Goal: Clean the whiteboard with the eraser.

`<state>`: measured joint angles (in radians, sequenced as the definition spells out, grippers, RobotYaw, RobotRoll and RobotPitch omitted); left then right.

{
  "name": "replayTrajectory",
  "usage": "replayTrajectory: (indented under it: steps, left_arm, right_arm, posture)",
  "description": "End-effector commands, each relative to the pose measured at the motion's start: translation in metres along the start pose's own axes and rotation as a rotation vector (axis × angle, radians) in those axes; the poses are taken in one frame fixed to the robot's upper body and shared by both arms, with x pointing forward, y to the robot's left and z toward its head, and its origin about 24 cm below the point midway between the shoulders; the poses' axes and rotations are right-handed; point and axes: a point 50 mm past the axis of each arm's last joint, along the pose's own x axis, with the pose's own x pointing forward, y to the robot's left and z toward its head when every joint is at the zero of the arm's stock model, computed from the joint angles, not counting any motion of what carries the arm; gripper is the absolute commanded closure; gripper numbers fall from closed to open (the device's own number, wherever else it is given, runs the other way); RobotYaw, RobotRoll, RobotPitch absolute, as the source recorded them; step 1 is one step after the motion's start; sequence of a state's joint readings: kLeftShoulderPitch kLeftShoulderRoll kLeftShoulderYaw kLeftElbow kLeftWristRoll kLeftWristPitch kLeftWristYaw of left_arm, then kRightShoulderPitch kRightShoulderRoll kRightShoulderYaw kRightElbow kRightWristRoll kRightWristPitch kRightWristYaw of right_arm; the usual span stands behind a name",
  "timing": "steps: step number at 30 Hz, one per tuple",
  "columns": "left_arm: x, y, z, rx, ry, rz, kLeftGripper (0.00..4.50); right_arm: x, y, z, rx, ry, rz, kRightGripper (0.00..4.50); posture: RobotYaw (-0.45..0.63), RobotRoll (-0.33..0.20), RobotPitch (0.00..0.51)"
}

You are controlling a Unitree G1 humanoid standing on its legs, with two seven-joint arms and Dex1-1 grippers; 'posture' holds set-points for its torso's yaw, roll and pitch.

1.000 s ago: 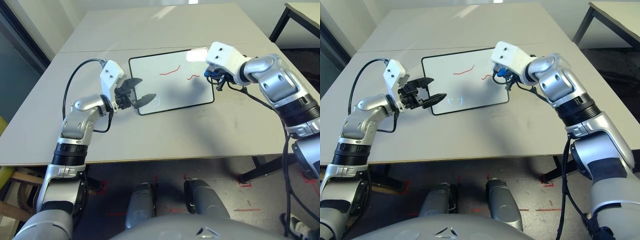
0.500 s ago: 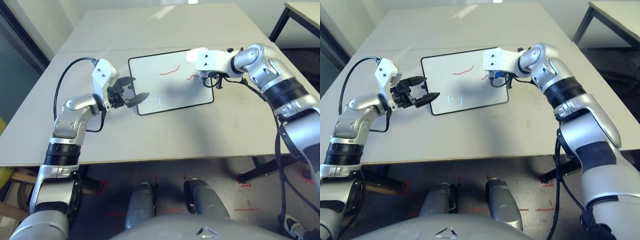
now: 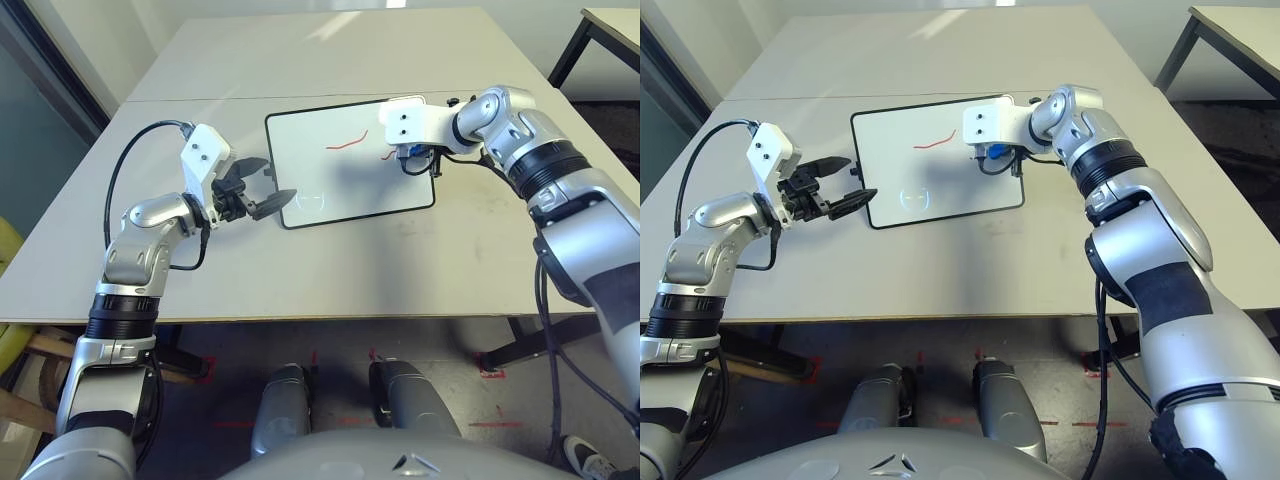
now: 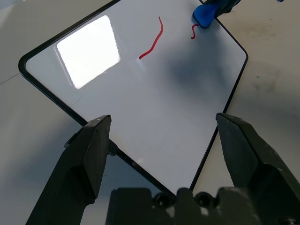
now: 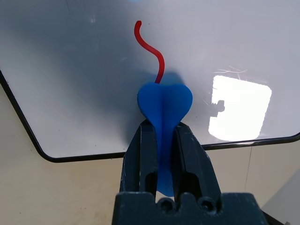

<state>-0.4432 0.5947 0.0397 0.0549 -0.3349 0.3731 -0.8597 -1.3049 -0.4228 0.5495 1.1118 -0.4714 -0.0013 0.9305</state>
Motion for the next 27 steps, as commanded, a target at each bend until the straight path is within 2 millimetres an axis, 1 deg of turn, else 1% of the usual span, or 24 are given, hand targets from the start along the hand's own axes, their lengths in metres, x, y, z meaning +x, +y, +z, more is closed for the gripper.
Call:
replayTrajectory:
  steps: [1,17,24,27]
  left_arm:
    - [-0.004,0.001,-0.002,-0.004,0.004,0.017,0.0]
    - [-0.004,-0.001,-0.005,-0.013,0.006,0.013,0.0]
    - [-0.002,-0.002,-0.006,-0.016,0.006,0.009,0.0]
    - [-0.001,-0.002,-0.006,-0.017,0.005,0.006,0.0]
  right_arm:
    - [0.002,0.0,0.001,0.003,0.011,-0.003,4.3]
    - [0.011,0.002,0.038,-0.048,-0.071,0.018,4.3]
    - [0.012,0.003,0.048,-0.066,-0.086,0.025,4.3]
    - [0.013,0.003,0.048,-0.071,-0.075,0.031,4.3]
  posture:
    - [-0.08,0.0,0.07]
    - [-0.08,0.0,0.075]
    - [-0.08,0.0,0.074]
    - [-0.08,0.0,0.073]
